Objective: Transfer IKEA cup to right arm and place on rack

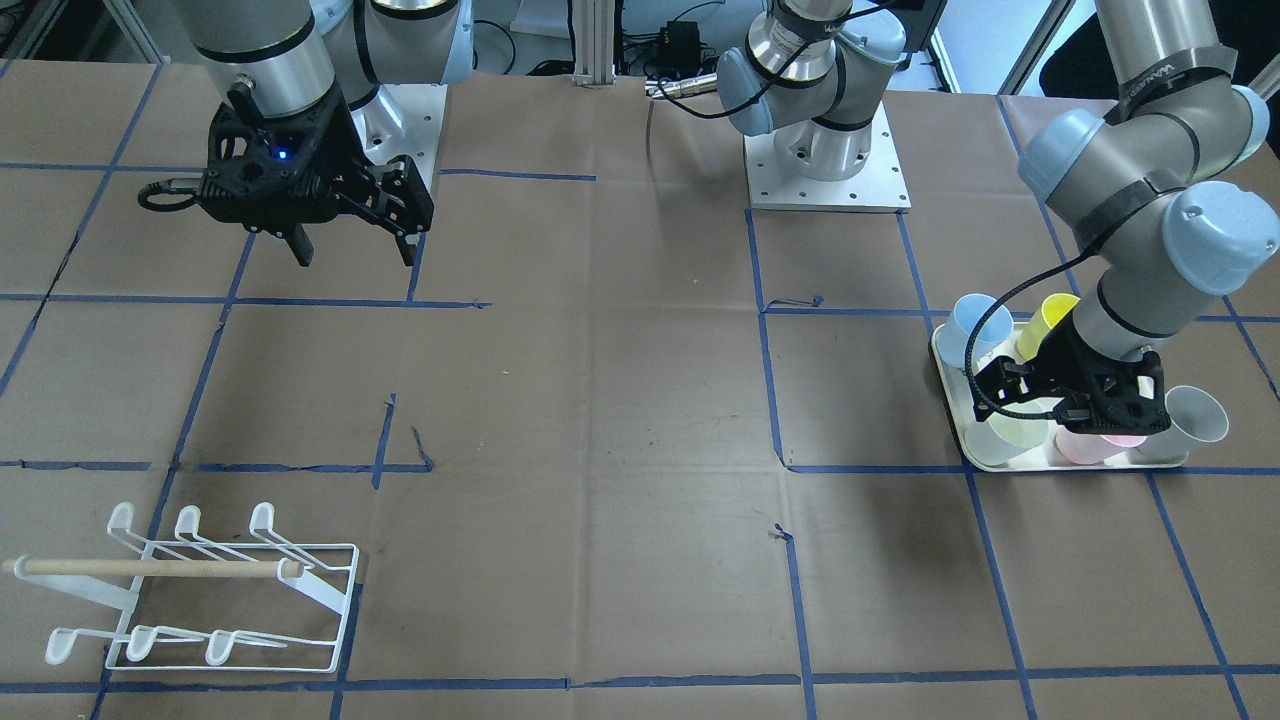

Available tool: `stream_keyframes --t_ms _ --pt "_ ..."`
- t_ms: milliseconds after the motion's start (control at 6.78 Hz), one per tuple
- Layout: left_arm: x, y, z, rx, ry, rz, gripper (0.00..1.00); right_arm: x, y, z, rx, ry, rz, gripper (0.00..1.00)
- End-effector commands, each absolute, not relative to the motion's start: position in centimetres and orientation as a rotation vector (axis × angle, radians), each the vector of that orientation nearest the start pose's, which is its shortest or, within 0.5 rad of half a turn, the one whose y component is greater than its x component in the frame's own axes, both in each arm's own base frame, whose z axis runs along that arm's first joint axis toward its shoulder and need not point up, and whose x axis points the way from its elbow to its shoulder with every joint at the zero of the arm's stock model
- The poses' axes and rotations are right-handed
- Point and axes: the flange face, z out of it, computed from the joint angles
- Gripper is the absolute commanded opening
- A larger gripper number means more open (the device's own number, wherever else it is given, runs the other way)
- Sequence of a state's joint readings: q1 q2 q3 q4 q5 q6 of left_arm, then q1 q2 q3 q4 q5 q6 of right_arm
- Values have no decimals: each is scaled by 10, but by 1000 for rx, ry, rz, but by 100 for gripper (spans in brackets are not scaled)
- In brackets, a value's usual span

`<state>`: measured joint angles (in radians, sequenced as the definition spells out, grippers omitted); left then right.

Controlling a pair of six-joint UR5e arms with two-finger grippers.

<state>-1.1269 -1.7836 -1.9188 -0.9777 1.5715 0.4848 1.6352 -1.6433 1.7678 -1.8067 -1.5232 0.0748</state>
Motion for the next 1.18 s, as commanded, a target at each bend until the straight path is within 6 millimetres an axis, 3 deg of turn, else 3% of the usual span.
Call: stream_keyframes --t_ms 0,443,590,738,1033 --pt "99 -520 246 65 3144 21 99 175 -459 430 -7 2989 -331 100" --pt "100 -517 237 68 3142 47 99 187 -466 445 -66 2803 -658 100" --pt "102 -517 235 73 3145 53 95 193 -466 448 -93 2720 -736 100" --pt "104 -518 231 75 3147 65 81 198 -460 442 -92 2639 -807 100" --pt "106 -520 232 97 3145 58 23 211 -442 426 -1 2391 -890 100"
